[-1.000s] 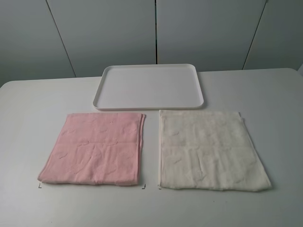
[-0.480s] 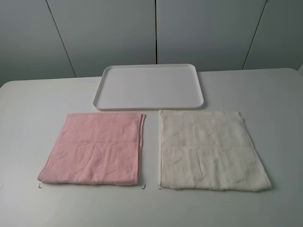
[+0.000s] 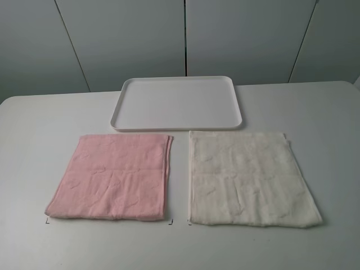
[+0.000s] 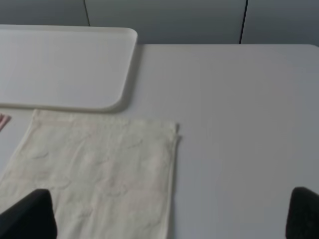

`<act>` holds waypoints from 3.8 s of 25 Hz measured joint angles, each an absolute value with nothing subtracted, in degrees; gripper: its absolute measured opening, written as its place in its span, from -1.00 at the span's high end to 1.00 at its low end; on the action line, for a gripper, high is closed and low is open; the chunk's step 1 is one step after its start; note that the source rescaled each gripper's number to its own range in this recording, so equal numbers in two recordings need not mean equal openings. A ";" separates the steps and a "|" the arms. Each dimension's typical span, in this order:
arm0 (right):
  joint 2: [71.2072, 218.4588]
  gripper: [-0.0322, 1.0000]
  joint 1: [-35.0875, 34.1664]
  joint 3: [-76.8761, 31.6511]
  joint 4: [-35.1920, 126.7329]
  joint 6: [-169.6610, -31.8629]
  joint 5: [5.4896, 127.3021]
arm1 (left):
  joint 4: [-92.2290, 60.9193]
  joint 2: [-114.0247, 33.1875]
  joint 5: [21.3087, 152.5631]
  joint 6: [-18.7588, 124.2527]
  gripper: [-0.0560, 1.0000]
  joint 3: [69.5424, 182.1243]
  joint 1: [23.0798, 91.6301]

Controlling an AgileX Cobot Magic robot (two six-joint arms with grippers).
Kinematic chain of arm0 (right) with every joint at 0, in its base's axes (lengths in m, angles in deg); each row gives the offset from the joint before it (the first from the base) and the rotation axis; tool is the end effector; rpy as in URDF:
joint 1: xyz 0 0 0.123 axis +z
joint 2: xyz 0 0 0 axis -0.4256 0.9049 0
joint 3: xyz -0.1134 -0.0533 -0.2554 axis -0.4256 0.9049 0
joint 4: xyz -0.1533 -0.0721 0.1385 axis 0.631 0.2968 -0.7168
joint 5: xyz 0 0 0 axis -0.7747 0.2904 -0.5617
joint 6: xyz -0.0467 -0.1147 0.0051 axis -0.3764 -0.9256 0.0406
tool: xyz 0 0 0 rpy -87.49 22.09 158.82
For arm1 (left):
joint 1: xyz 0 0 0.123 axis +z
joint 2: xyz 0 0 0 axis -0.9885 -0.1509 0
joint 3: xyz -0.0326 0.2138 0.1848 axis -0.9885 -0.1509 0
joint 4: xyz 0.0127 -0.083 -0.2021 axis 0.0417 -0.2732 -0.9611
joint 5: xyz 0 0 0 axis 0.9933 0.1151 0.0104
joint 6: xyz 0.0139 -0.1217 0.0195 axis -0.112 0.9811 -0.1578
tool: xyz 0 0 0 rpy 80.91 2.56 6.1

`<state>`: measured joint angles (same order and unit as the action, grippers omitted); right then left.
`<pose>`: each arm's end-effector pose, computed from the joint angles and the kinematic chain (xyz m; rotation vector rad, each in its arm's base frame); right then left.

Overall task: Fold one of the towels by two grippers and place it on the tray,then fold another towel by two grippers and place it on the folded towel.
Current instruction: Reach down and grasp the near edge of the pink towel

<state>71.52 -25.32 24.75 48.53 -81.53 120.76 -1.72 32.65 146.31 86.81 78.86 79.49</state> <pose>-0.0143 0.0100 0.2609 -0.0721 2.0135 0.0646 -0.0128 0.0013 0.2603 0.0313 2.0192 -0.0114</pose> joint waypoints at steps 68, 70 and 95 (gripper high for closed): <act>169.35 -1.00 25.34 -3.37 39.80 -122.75 105.53 | 1.41 -58.17 118.99 8.92 -1.00 78.09 66.21; 170.85 -1.00 26.20 -3.75 40.94 -122.53 105.44 | 0.04 -59.81 116.86 8.92 -1.00 78.09 66.21; 183.62 -1.00 36.41 -7.59 45.04 -120.43 99.81 | 0.06 -66.69 112.37 9.04 -1.00 78.29 66.10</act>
